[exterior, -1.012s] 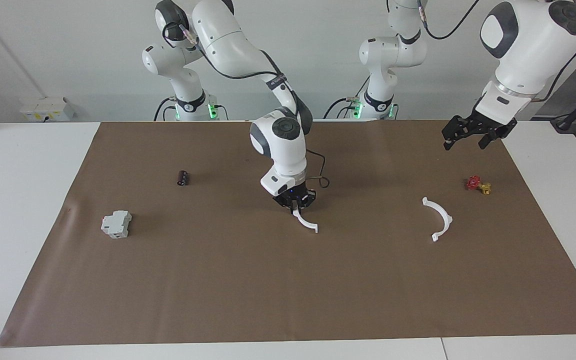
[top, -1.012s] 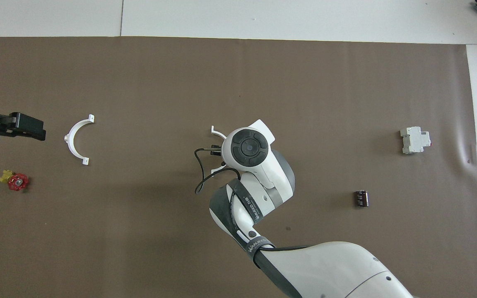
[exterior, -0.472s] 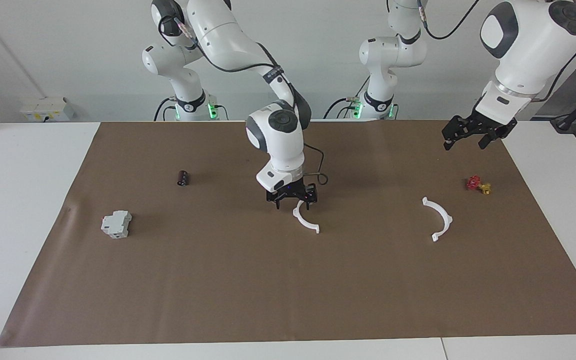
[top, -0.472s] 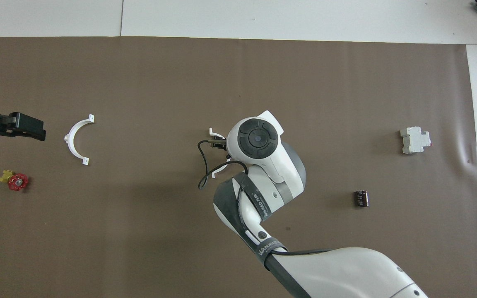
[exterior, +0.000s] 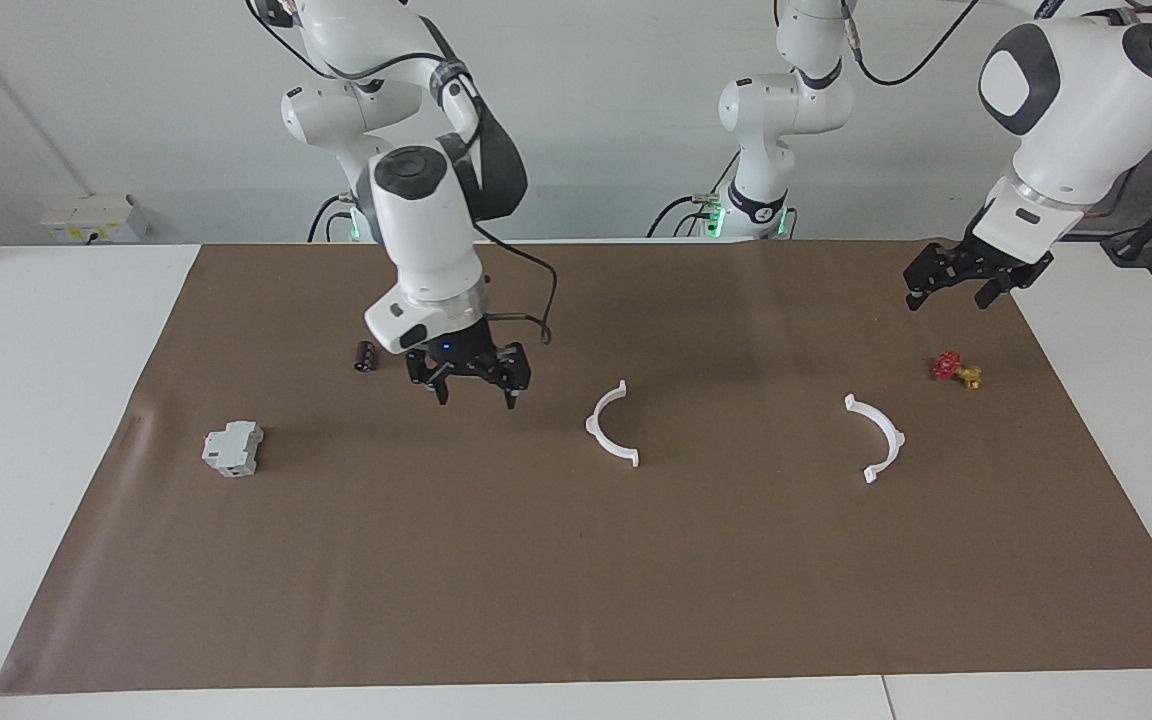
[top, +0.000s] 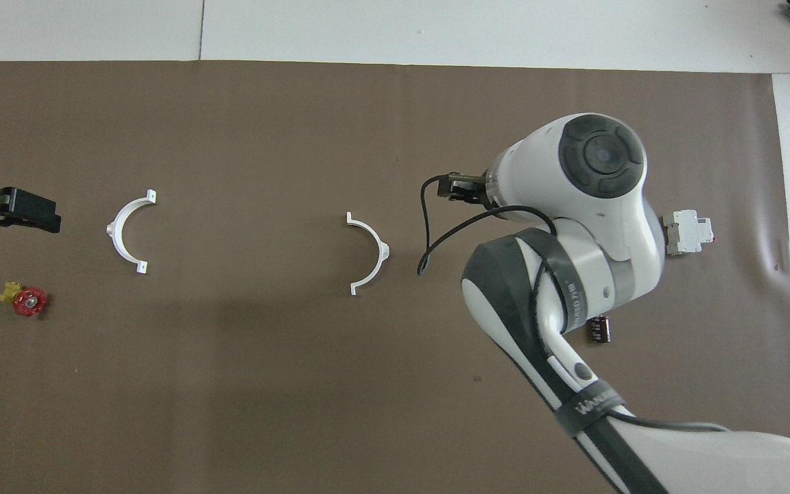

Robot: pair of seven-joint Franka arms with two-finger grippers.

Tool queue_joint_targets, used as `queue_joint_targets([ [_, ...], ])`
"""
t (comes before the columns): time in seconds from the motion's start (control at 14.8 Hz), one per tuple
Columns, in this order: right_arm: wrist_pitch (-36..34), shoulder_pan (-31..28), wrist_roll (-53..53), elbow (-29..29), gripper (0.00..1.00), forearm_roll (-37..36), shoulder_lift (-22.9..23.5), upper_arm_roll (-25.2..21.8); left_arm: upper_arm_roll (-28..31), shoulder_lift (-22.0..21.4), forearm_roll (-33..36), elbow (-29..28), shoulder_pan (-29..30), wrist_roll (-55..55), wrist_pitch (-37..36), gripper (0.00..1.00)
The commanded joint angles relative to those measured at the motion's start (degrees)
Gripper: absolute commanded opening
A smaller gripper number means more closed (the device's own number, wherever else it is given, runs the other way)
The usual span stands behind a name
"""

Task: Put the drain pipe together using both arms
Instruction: 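Release the half-ring and withdraw the right gripper to rest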

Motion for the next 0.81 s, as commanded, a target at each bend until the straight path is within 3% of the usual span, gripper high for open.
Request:
queue_joint_targets([
  [0.0,-3.0,-5.7,-6.2,-1.2,1.0,-0.8,-3.1,0.9,0.0,0.4,1.3,-5.3,0.4,0.9,6.9,1.0],
  [0.4,-13.8,-15.1,-15.6,-0.9,1.0,-1.6,-11.2,0.9,0.6,5.1,2.1,-13.6,0.5,1.1,20.6,1.0],
  [0.54,-18.1,-17.0,-17.7,-0.6,1.0,-1.6,-14.1,0.8,0.6,8.6,3.3,-13.7,0.7,1.1,24.1,1.0],
  [0.74,-27.2,-19.4,-19.5,4.9,1.0,-0.9,-14.9,0.8,0.5,11.8,5.3,-13.8,1.3,3.7,27.7,1.0],
])
